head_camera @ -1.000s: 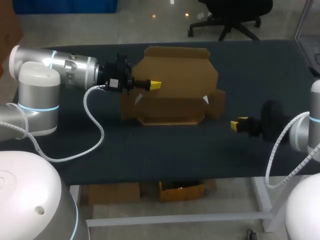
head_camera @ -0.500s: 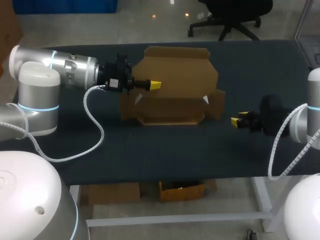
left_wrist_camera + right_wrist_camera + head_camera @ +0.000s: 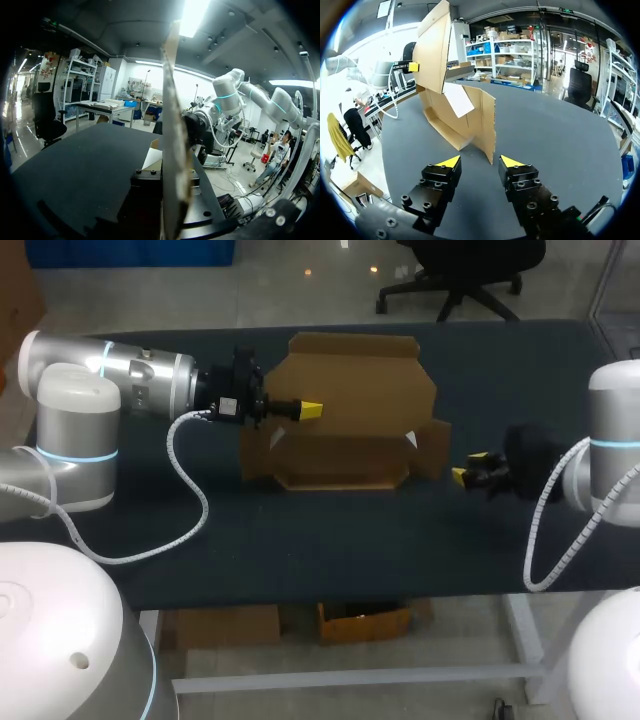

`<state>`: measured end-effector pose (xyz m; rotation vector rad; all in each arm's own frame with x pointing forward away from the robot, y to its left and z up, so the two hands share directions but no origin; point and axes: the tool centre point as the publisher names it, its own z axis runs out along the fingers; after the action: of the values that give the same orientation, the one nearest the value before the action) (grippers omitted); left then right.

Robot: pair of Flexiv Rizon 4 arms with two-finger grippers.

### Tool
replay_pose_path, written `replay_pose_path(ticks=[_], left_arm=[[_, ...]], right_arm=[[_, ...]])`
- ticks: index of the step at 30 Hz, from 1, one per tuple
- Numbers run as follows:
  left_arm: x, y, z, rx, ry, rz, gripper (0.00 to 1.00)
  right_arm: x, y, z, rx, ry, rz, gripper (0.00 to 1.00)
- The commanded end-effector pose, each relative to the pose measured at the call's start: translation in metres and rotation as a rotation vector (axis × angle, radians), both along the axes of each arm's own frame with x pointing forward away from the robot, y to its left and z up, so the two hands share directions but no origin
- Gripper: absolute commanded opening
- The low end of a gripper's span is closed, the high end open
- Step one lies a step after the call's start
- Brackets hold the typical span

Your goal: Assemble the packaging by folding the flat box into shape, placing the metal phone stand inside, and closing the box properly

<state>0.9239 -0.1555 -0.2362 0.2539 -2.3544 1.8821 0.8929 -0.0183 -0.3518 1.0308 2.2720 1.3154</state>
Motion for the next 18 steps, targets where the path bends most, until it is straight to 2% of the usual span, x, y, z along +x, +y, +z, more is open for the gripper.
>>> replay_pose_path(ticks=[1, 18], left_arm=[[-0.001, 0.0, -0.002, -0.001, -0.002, 0.002, 0.0], [-0.001, 0.0, -0.002, -0.001, -0.002, 0.002, 0.0]], right_arm=[[0.009, 0.006, -0.012, 0.0, -0.019, -0.001, 0.46], [0.026, 0.009, -0.014, 0.036, -0.07, 0.048, 0.44]])
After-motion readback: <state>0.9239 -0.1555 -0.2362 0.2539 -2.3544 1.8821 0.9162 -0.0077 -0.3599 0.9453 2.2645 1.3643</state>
